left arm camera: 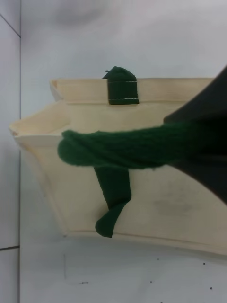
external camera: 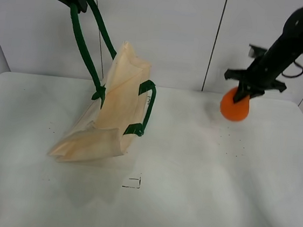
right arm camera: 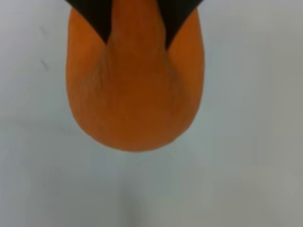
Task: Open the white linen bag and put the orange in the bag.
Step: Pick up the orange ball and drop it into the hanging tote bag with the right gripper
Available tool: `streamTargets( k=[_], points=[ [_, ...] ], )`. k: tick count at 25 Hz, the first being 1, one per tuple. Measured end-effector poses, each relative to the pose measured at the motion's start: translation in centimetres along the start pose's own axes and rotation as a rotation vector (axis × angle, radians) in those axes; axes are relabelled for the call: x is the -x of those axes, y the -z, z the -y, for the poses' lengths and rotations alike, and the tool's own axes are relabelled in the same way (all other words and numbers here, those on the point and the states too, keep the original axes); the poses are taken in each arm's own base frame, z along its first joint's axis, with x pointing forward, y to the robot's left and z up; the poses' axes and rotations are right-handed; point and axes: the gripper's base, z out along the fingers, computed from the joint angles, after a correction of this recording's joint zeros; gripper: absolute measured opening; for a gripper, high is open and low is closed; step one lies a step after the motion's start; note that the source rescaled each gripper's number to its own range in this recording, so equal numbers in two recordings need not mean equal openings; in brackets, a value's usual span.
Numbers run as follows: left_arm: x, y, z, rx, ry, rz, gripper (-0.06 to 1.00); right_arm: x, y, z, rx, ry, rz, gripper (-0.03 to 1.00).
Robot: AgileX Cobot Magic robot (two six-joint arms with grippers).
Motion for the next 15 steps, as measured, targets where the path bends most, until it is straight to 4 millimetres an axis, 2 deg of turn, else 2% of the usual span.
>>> streamTargets(
  k=[3, 6, 11, 12, 13, 15],
  points=[
    [0.0, 0.0, 0.0, 0.000, 0.000, 0.000, 0.00, 1.6, 4.0, -4.2, 0.103, 0.054, 0.131, 0.00],
    [0.0, 0.0, 0.0, 0.000, 0.000, 0.000, 0.00, 2.0, 4.7, -8.4, 0.219, 0.092, 0.188, 0.00],
    [0.0, 0.0, 0.0, 0.000, 0.000, 0.000, 0.00, 1.3, 2.3, -15.1, 0.345, 0.156, 0.195, 0.00],
    [0.0, 0.0, 0.0, 0.000, 0.000, 0.000, 0.00, 1.3, 2.3, -15.1, 0.345, 0.156, 0.195, 0.00],
    [0.0, 0.0, 0.0, 0.000, 0.000, 0.000, 0.00, 0.8, 0.4, -17.5, 0.384, 0.174, 0.183, 0.00],
    [0.0, 0.0, 0.0, 0.000, 0.000, 0.000, 0.00, 0.2, -1.8, -19.5, 0.404, 0.189, 0.159, 0.00]
  ],
)
